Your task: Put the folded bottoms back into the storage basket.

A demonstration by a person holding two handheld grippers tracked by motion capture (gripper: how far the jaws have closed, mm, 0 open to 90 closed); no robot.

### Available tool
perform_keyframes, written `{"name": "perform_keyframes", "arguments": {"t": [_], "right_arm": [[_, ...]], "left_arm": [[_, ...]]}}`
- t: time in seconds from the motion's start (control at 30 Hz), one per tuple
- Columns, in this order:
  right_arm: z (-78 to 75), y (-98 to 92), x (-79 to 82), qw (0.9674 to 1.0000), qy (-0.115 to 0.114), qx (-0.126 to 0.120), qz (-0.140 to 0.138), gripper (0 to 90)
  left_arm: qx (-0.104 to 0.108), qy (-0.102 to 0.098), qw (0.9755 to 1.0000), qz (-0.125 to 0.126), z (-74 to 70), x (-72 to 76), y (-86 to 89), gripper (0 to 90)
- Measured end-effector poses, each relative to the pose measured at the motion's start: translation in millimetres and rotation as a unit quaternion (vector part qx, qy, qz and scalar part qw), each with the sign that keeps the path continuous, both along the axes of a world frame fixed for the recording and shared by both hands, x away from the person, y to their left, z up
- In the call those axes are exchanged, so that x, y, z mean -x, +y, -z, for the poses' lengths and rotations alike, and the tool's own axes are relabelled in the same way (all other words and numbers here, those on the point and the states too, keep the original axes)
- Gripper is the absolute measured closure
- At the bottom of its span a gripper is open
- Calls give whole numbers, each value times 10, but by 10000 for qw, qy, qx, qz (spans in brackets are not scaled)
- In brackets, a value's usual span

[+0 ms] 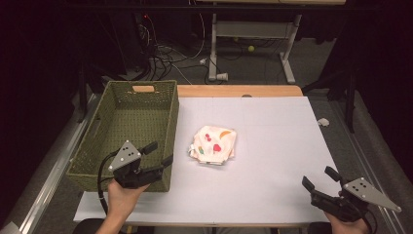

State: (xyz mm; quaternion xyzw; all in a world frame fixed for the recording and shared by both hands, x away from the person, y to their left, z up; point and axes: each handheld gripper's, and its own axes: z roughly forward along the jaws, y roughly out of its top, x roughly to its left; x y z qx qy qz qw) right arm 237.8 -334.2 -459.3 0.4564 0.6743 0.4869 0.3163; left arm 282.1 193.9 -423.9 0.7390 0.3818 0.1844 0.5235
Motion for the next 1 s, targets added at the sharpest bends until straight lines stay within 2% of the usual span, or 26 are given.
{"name": "perform_keyframes", "arguments": {"t": [0.27, 1.0], "right_arm": [[0, 0, -1, 10000, 1, 0, -3, 176], [0, -1, 1, 10000, -2, -1, -17, 176]], "left_arm": [[6, -54, 10000, 79, -9, -17, -88, 302], [48, 2, 9989, 467, -46, -126, -398, 302]]}}
